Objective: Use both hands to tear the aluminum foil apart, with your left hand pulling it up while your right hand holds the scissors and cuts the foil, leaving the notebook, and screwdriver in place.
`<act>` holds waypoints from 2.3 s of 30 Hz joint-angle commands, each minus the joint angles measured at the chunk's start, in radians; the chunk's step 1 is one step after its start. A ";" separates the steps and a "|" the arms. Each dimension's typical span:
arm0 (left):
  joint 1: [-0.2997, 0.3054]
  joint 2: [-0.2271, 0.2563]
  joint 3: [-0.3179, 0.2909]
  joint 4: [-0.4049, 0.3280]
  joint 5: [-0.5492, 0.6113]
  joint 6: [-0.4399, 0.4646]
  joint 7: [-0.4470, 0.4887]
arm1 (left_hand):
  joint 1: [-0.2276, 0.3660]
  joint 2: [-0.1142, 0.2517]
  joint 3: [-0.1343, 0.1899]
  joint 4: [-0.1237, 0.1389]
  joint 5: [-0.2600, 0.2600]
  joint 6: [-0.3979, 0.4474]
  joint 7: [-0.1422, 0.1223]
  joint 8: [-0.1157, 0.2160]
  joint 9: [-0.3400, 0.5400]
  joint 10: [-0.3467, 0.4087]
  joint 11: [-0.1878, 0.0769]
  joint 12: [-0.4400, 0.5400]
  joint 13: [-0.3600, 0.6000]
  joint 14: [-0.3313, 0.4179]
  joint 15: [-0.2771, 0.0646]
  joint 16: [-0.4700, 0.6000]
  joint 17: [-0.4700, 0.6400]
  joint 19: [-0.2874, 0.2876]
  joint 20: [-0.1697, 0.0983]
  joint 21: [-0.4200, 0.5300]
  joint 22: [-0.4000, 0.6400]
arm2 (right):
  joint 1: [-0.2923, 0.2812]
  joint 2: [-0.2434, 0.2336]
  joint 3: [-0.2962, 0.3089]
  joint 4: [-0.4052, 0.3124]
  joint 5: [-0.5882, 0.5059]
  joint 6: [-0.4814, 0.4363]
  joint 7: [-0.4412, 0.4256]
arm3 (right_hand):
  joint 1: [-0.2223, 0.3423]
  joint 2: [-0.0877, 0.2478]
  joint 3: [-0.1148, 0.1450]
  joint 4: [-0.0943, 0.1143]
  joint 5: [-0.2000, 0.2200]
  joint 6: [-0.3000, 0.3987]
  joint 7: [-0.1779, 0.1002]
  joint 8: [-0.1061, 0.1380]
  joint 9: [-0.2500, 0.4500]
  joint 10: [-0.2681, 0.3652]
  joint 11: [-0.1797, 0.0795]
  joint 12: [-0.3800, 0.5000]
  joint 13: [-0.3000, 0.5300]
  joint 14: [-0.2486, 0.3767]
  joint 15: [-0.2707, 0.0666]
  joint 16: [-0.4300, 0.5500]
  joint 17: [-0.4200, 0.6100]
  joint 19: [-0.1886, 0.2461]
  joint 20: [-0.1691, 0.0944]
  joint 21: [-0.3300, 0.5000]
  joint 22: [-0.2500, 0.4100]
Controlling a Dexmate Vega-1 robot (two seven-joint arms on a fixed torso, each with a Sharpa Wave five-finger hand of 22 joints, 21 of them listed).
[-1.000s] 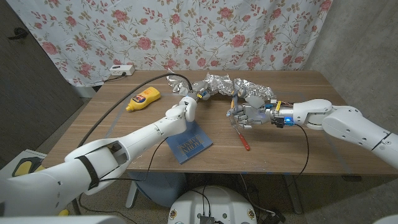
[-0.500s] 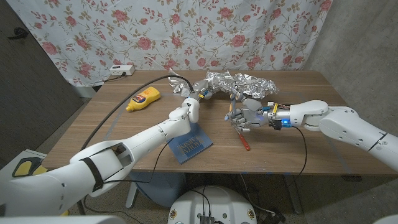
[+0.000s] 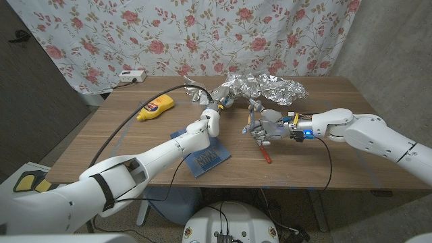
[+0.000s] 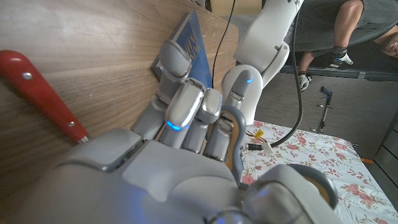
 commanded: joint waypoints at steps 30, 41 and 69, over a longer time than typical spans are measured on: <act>0.048 0.034 0.012 -0.049 0.089 -0.052 0.098 | 0.025 -0.006 -0.014 0.003 0.007 0.017 -0.002 0.008 0.004 0.032 -0.014 -0.014 0.067 0.019 -0.012 0.006 0.003 -0.003 -0.001 0.013 0.005 | 0.065 -0.006 -0.034 0.012 -0.066 -0.054 0.010 | -0.004 -0.028 -0.003 0.006 0.021 -0.017 0.186 -0.029 0.003 0.006 -0.028 0.009 0.000 -0.029 -0.008 0.004 0.003 0.003 -0.002 -0.024 -0.022; 0.042 0.032 0.018 -0.026 0.114 -0.034 0.102 | 0.028 -0.005 -0.017 0.004 0.008 0.015 -0.007 0.006 0.004 0.031 -0.012 -0.020 0.071 0.017 -0.012 0.004 0.002 -0.005 -0.001 0.017 0.006 | 0.046 -0.020 -0.023 0.010 -0.051 -0.046 0.015 | -0.004 -0.025 -0.003 0.006 0.023 -0.014 0.184 -0.032 0.003 0.008 -0.028 0.009 0.000 -0.028 -0.008 0.004 0.003 0.004 -0.002 -0.024 -0.021; 0.051 0.045 0.003 -0.038 0.106 -0.085 0.133 | 0.038 0.000 -0.024 0.007 0.006 0.010 -0.009 0.001 0.004 0.027 -0.013 -0.035 0.086 0.009 -0.012 0.002 0.006 -0.013 0.000 0.028 0.007 | 0.066 -0.021 -0.040 0.021 -0.070 -0.052 0.055 | -0.001 -0.015 -0.002 0.005 0.024 -0.005 0.183 -0.042 0.011 0.009 -0.027 0.009 0.000 -0.024 -0.008 0.004 0.003 0.007 -0.002 -0.029 -0.022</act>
